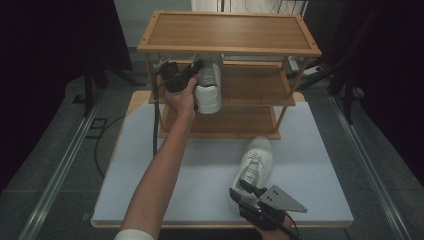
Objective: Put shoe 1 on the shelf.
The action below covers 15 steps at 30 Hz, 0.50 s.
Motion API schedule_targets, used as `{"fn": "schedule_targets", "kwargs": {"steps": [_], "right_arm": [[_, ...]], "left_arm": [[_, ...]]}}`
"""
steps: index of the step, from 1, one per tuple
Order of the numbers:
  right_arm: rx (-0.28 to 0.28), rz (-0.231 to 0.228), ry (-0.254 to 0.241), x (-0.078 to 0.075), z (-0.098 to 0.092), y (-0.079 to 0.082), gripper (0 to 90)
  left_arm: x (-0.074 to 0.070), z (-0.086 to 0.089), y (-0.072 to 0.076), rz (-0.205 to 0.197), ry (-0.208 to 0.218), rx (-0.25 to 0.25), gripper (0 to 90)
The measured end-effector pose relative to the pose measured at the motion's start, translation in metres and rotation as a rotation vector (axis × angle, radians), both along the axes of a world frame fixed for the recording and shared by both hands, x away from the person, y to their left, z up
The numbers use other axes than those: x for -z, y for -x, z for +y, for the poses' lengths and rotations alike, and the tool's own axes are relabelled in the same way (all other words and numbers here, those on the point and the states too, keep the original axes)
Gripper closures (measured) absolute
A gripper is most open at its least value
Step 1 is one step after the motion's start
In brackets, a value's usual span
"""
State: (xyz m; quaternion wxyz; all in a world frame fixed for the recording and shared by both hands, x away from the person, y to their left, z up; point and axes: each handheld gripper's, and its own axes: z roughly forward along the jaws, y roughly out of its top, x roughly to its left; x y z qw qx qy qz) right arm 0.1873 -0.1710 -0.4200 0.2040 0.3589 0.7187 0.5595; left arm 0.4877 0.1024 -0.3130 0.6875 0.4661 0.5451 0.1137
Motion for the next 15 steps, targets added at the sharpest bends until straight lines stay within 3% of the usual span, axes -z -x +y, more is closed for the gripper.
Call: {"fn": "schedule_targets", "kwargs": {"steps": [3,6,9,12,15], "right_arm": [[0.000,0.002,0.002,0.001,0.000,0.000,55.0],[-0.002,0.008,0.004,0.002,0.001,-0.001,55.0],[-0.005,0.009,0.006,0.003,0.002,-0.001,55.0],[-0.006,0.006,0.008,0.002,0.002,0.000,55.0],[-0.002,0.005,0.009,0.002,0.002,0.001,55.0]], "left_arm": [[-0.001,0.003,0.001,-0.020,0.002,0.018,59.2],[-0.003,0.005,0.003,-0.028,-0.031,0.048,54.0],[-0.003,0.005,0.005,-0.026,-0.021,0.051,51.5],[-0.003,0.008,0.011,-0.029,-0.019,0.070,49.7],[-0.006,0.012,0.023,-0.041,-0.051,0.077,48.0]]}}
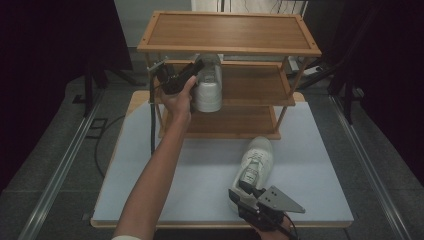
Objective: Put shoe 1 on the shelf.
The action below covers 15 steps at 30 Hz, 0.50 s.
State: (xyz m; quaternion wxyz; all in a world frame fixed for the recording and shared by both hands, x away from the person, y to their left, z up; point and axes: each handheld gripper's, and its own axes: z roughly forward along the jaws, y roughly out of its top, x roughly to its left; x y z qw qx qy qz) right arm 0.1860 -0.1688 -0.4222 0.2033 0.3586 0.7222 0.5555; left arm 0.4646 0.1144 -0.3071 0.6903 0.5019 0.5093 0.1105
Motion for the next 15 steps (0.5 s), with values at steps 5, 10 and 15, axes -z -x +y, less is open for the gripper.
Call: {"fn": "schedule_targets", "kwargs": {"steps": [5,10,15], "right_arm": [[-0.008,-0.003,0.018,0.001,0.003,0.002,55.1],[-0.014,0.002,0.031,0.003,0.004,0.002,57.2],[-0.027,0.006,0.052,0.004,0.006,0.001,61.6]], "left_arm": [[-0.003,0.005,0.021,-0.033,-0.022,0.020,47.9],[-0.003,0.012,0.040,-0.035,-0.024,0.062,46.1],[-0.001,0.019,0.057,-0.041,-0.023,0.093,45.6]]}}
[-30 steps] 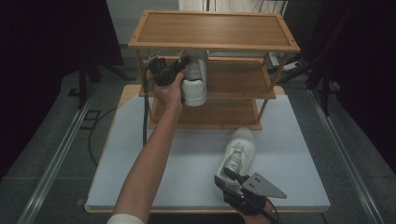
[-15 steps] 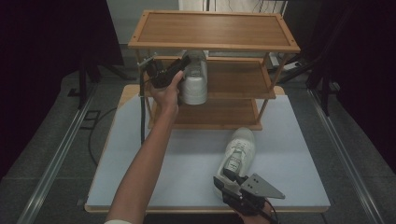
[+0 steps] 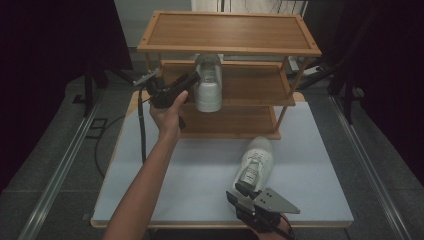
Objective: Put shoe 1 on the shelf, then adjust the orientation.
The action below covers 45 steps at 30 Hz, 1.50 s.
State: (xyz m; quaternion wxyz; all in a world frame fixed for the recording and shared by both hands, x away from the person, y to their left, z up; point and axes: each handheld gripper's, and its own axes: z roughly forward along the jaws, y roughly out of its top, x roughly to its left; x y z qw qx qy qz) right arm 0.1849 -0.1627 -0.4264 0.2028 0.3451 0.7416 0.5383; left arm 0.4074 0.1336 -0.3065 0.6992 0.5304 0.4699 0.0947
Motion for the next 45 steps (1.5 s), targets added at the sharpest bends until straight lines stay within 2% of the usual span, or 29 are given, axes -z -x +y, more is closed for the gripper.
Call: {"fn": "schedule_targets", "kwargs": {"steps": [2,3,4,6,9,11,15,16,19,21,22,23,24,25,26,27,29,31,37,39,40,41,45], "right_arm": [[-0.005,0.011,0.012,0.002,0.001,-0.001,66.1],[-0.007,0.015,0.015,0.003,0.002,-0.001,67.5],[-0.010,0.019,0.025,0.003,0.002,-0.002,69.1],[-0.010,0.025,0.032,0.004,0.003,-0.002,71.3],[0.000,0.031,0.069,0.008,0.007,-0.003,84.4],[0.005,0.036,0.075,0.011,0.008,-0.004,88.9],[0.008,0.050,0.088,0.016,0.011,-0.007,89.3],[0.011,0.045,0.094,0.016,0.013,-0.008,89.3],[0.017,0.046,0.124,0.018,0.018,-0.009,89.2],[0.018,0.045,0.128,0.019,0.019,-0.010,89.2],[0.026,0.046,0.141,0.021,0.022,-0.011,89.3],[0.029,0.044,0.154,0.021,0.023,-0.010,89.3],[0.034,0.038,0.162,0.021,0.023,-0.010,89.3],[0.034,0.038,0.162,0.021,0.023,-0.010,89.3],[0.041,0.034,0.172,0.021,0.023,-0.009,89.3],[0.041,0.034,0.172,0.021,0.023,-0.009,89.3],[0.045,0.038,0.165,0.021,0.022,-0.007,89.3],[0.047,0.042,0.163,0.021,0.017,-0.003,89.3],[0.071,0.056,0.163,0.020,0.003,0.006,89.3],[0.085,0.058,0.155,0.020,-0.009,0.013,89.3],[0.085,0.058,0.155,0.020,-0.009,0.013,89.3],[0.098,0.064,0.144,0.020,-0.019,0.017,89.3],[0.122,0.073,0.130,0.020,-0.035,0.021,89.2]], "left_arm": [[0.002,0.006,0.012,0.000,-0.017,0.020,45.4],[0.002,0.006,0.012,0.000,-0.017,0.020,45.3],[0.005,0.010,0.020,0.002,-0.019,0.030,45.2],[0.006,0.013,0.025,0.004,-0.019,0.039,45.1],[0.014,0.024,0.039,0.036,-0.031,0.073,44.3],[0.020,0.030,0.048,0.036,-0.047,0.070,44.0],[0.030,0.038,0.058,0.042,-0.059,0.074,43.6],[0.038,0.041,0.065,0.047,-0.073,0.082,43.6],[0.051,0.046,0.076,0.070,-0.073,0.098,43.6],[0.055,0.048,0.079,0.075,-0.084,0.099,43.3],[0.066,0.049,0.087,0.091,-0.113,0.109,43.2],[0.066,0.049,0.087,0.091,-0.113,0.109,42.8],[0.079,0.052,0.095,0.111,-0.145,0.116,42.1],[0.079,0.052,0.095,0.111,-0.145,0.116,41.8],[0.094,0.056,0.104,0.130,-0.151,0.111,41.6],[0.094,0.056,0.104,0.130,-0.151,0.111,41.5],[0.111,0.060,0.113,0.163,-0.130,0.104,41.6],[0.133,0.061,0.119,0.228,-0.129,0.129,41.5],[0.142,0.070,0.126,0.238,-0.146,0.121,40.8],[0.145,0.074,0.126,0.250,-0.137,0.112,40.6],[0.145,0.074,0.126,0.250,-0.137,0.112,40.6],[0.147,0.076,0.126,0.255,-0.138,0.117,40.5],[0.150,0.078,0.126,0.268,-0.136,0.111,40.1]]}}
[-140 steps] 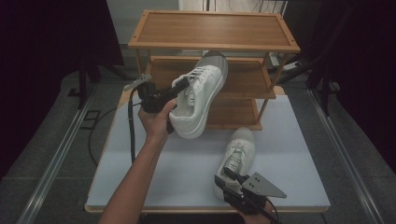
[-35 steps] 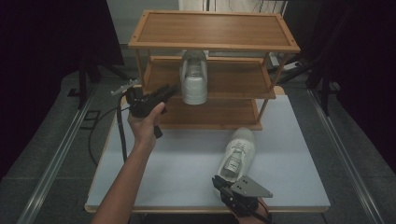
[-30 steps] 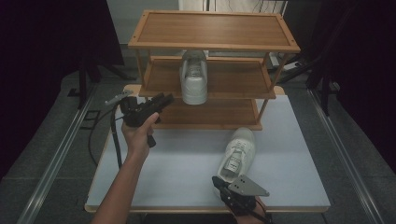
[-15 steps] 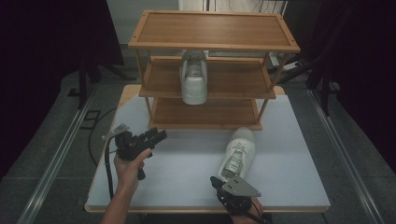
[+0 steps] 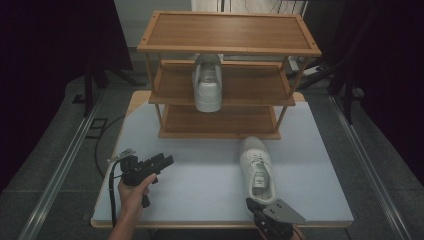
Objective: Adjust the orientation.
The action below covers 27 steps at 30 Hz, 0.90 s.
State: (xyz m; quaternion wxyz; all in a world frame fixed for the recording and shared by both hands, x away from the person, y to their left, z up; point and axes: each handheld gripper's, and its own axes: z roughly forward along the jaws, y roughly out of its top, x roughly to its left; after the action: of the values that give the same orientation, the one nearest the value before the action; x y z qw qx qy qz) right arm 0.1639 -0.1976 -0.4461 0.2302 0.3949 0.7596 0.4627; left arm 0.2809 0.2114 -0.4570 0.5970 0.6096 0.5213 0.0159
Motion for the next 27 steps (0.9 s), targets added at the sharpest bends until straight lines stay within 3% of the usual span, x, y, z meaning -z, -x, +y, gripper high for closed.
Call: {"fn": "schedule_targets", "kwargs": {"steps": [1,4,10,12,14,16,17,18,19,22,23,27], "right_arm": [[0.024,0.006,-0.017,0.000,-0.013,0.002,89.3],[0.060,0.029,-0.055,0.000,-0.029,0.002,89.2],[0.074,0.050,-0.107,-0.002,-0.044,0.001,83.0],[0.061,0.034,-0.126,-0.008,-0.046,0.000,78.3],[0.062,-0.006,-0.121,-0.017,-0.047,-0.004,68.1],[0.084,-0.044,-0.107,-0.026,-0.051,-0.014,60.6],[0.095,-0.043,-0.125,-0.030,-0.056,-0.025,57.4],[0.095,-0.043,-0.125,-0.030,-0.056,-0.025,57.4],[0.103,-0.063,-0.153,-0.034,-0.062,-0.038,54.9],[0.114,-0.072,-0.160,-0.037,-0.067,-0.052,52.8],[0.109,-0.073,-0.170,-0.039,-0.069,-0.068,50.0],[0.106,-0.062,-0.150,-0.039,-0.069,-0.085,45.4]], "left_arm": [[0.002,0.001,-0.001,0.002,0.008,0.000,40.1],[0.006,0.001,-0.001,0.023,0.042,-0.004,40.0],[0.003,0.000,0.000,0.007,0.027,-0.001,39.8],[0.002,0.000,0.000,0.004,0.019,-0.002,39.8],[0.003,0.000,-0.001,0.008,0.026,0.000,39.8],[0.004,0.000,-0.001,0.012,0.028,-0.001,39.8],[0.004,-0.001,-0.001,0.016,0.030,0.002,39.9],[0.004,-0.001,-0.001,0.016,0.030,0.002,39.8],[0.004,-0.002,-0.001,0.015,0.030,0.003,39.9],[0.003,-0.005,0.000,0.009,0.025,0.014,39.8],[0.003,-0.006,0.000,0.011,0.029,0.016,39.7],[0.004,-0.006,0.000,0.011,0.028,0.021,39.6]]}}
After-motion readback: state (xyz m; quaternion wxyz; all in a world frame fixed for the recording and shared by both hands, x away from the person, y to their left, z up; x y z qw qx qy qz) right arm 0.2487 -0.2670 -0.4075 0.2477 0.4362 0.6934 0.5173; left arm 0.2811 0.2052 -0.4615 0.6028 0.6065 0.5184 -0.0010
